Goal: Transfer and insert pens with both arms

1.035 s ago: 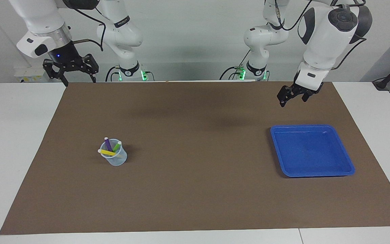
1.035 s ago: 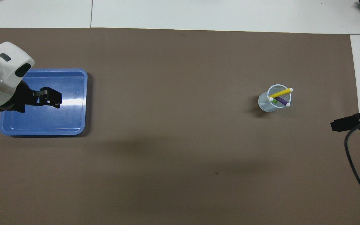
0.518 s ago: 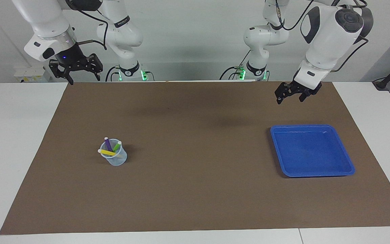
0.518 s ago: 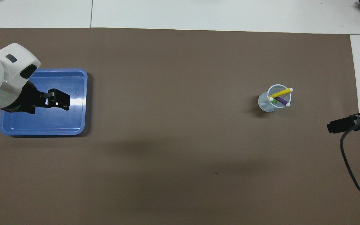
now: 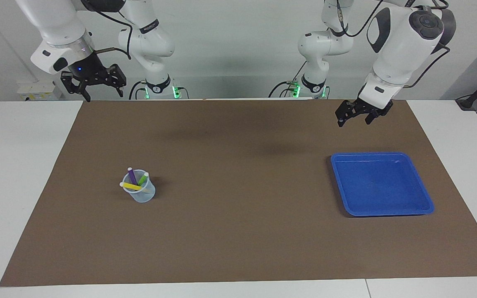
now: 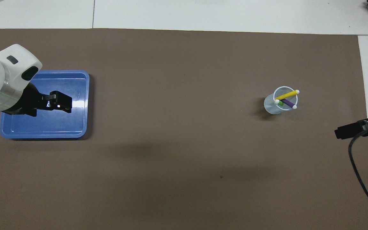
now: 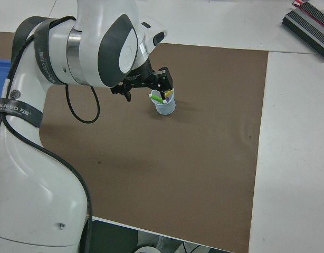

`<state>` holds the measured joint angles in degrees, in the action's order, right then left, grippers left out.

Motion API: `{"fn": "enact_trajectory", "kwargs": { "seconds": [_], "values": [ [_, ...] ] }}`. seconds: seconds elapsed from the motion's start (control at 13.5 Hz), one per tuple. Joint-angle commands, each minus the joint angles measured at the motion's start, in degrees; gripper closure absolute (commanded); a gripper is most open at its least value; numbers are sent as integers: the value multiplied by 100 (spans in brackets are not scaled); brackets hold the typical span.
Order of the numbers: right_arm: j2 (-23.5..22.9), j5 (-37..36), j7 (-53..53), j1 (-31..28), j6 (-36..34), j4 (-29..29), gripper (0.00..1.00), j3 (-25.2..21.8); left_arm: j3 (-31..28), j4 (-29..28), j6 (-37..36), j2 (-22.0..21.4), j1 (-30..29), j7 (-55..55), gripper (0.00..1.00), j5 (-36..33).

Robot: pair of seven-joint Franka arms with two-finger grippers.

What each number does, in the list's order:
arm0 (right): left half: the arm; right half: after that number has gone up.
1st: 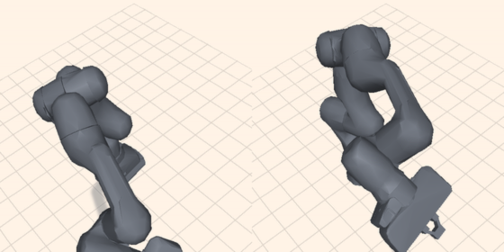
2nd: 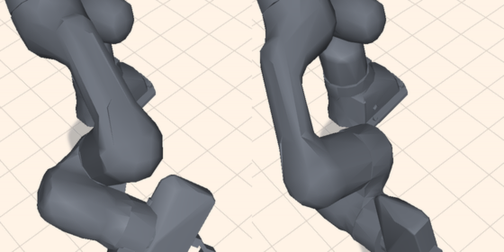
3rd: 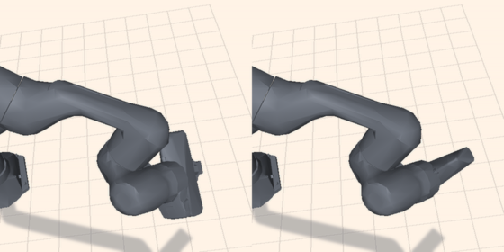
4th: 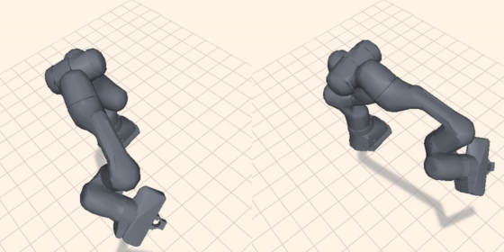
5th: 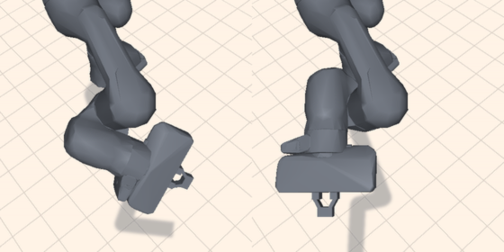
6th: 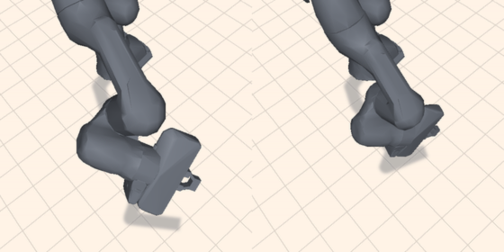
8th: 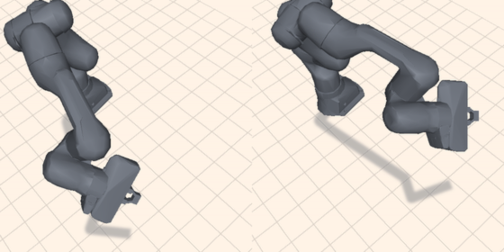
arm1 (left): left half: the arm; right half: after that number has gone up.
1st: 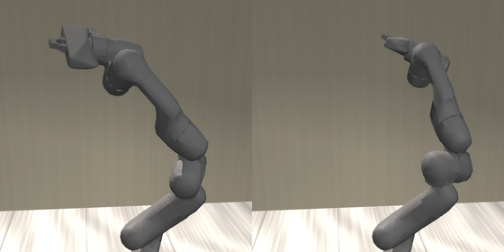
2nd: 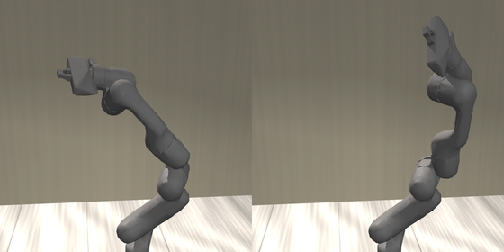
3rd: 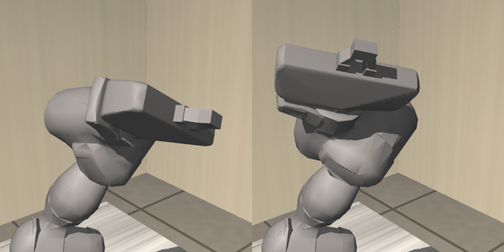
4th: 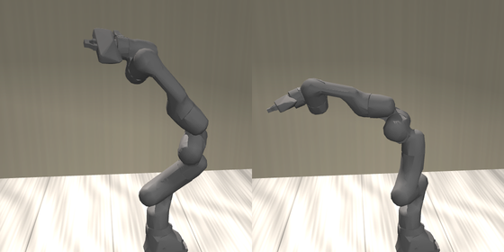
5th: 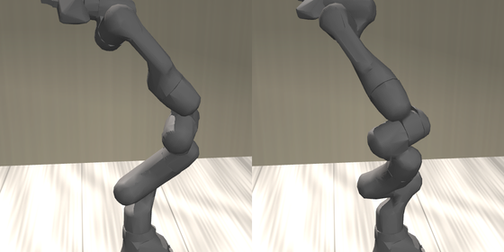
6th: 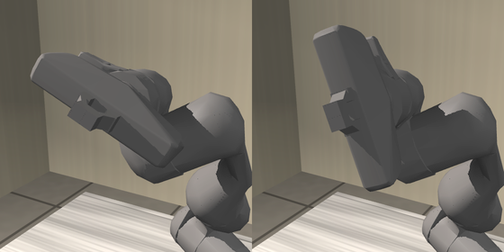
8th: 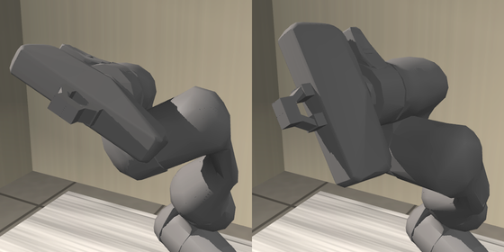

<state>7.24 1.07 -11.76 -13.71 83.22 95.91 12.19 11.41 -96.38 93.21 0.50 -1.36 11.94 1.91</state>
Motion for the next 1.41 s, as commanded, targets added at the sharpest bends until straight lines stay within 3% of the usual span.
{"fn": "enact_trajectory", "kwargs": {
  "seconds": [0.0,1.33],
  "values": [
    [102,25,113,-26,-148,33,0,29,-95,-47,-4,-129,101,-52,0,99],
    [102,34,113,-26,-148,33,0,29,-95,-118,145,-164,109,-43,0,134]
  ]
}}
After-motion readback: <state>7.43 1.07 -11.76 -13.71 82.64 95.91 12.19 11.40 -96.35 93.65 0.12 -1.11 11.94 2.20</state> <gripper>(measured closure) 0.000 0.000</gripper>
